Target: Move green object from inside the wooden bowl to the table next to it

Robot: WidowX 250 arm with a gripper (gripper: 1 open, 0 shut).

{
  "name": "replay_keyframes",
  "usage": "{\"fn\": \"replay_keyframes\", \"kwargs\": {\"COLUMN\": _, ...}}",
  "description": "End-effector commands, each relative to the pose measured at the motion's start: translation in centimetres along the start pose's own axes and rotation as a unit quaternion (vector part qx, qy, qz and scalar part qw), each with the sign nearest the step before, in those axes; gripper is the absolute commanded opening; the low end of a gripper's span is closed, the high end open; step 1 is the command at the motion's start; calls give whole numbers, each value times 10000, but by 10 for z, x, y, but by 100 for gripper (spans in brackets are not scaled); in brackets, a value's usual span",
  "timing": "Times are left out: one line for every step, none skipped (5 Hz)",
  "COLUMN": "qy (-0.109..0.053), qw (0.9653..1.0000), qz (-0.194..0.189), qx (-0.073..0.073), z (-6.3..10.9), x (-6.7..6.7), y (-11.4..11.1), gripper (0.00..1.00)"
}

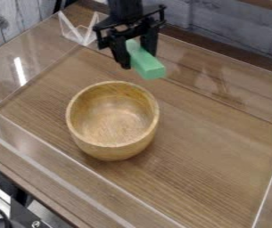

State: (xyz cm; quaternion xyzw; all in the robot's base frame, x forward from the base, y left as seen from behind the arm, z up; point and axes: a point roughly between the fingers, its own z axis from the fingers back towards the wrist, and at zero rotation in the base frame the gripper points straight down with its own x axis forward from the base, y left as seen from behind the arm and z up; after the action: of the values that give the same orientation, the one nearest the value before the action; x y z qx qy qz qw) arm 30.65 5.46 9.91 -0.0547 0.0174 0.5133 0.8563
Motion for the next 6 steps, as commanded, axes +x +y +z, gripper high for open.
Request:
{"fn": "replay_keyframes", "kwargs": {"qy": -206, "qw": 9985, "qz": -430, "qx": -281, "z": 12, "x": -1, "y": -18, "gripper": 0}}
{"fn": "replay_keyframes", "kwargs": {"qy": -187, "qw": 9962, "qz": -808, "qx": -283, "z": 5, "x": -4, "y": -21, "gripper": 0}}
{"fn": "replay_keyframes", "kwargs": {"qy": -193, "qw": 9954, "qz": -890, "qx": -312, "z": 12, "x": -4, "y": -19, "gripper": 0}}
{"fn": "replay_keyframes", "kwargs": {"qy": -199, "qw": 9952, "qz": -905, "qx": -327, "z": 18, "x": -4, "y": -17, "gripper": 0}}
{"fn": "replay_keyframes", "kwargs": {"qy": -202, "qw": 9949, "qz": -930, "qx": -348, "z": 25, "x": 3, "y": -17, "gripper": 0}}
{"fn": "replay_keyframes", "kwargs": {"qy": -189, "qw": 9927, "qz": -1130, "qx": -386, "z": 32, "x": 7, "y": -17, "gripper": 0}}
